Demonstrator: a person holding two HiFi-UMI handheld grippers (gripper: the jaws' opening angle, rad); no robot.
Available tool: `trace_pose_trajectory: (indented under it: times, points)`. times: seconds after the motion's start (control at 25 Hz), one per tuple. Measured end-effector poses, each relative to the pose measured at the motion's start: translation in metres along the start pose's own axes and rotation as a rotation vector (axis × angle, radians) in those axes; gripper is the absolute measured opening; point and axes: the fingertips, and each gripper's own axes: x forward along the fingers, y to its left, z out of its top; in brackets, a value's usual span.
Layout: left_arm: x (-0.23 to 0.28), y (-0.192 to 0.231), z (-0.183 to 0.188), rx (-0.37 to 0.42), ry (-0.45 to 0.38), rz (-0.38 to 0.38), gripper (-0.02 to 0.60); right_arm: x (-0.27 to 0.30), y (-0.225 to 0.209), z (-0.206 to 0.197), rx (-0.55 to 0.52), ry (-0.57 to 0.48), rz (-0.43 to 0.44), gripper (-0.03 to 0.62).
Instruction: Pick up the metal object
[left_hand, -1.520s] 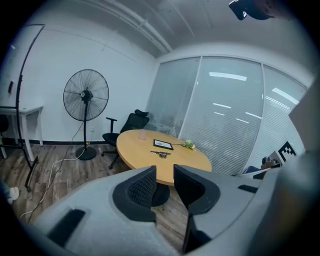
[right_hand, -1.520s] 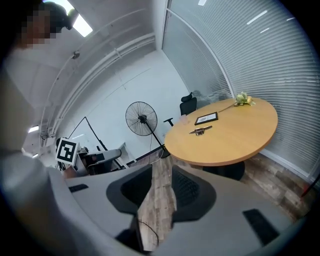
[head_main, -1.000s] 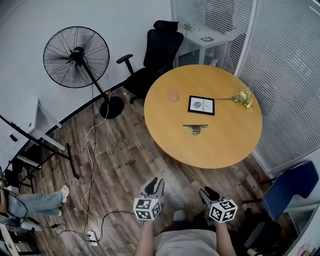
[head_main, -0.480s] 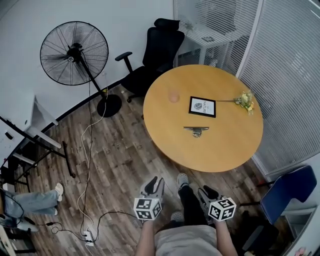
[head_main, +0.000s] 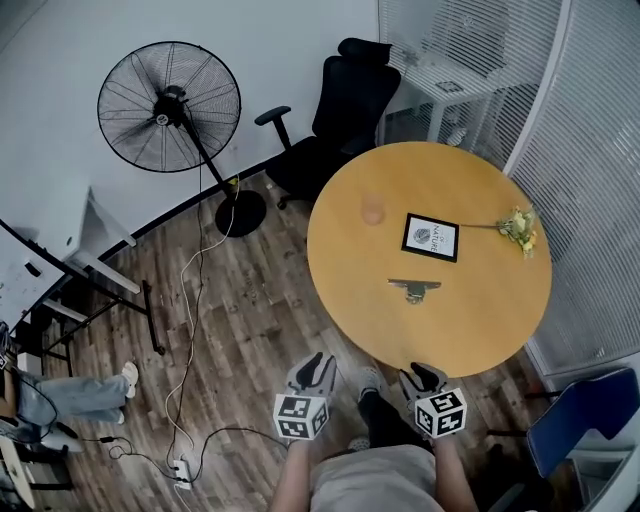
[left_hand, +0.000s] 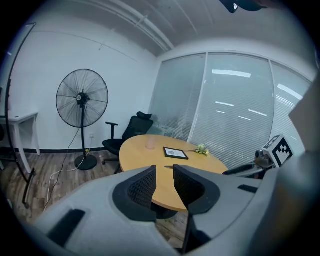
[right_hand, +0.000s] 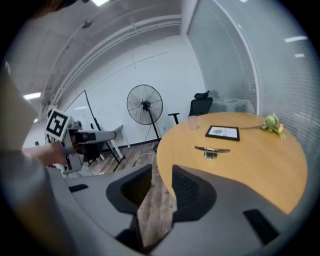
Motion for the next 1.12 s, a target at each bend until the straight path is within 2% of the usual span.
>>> trace_pose_trajectory:
  times: [0.08, 0.32, 0.64, 0.92, 1.12]
  points:
    - [0.019, 0.002, 0.011, 0.010, 0.004, -0.003, 0.109, 0.011, -0.009, 0.015, -0.055, 0.010, -0.003, 0.123]
    - [0.083, -0.008, 0.051, 0.056, 0.018, -0.054, 0.109, 0.039, -0.058, 0.049, -0.077, 0.024, -0.013, 0.123]
    - [0.157, -0.035, 0.075, 0.105, 0.072, -0.140, 0.109, 0.078, -0.136, 0.082, -0.268, 0.127, -0.038, 0.123]
    - [0.196, -0.049, 0.079, 0.134, 0.121, -0.195, 0.109, 0.111, -0.160, 0.111, -0.341, 0.132, 0.069, 0.123]
    - [0.207, -0.047, 0.072, 0.157, 0.136, -0.198, 0.109, 0.142, -0.175, 0.098, -0.475, 0.213, 0.098, 0.123]
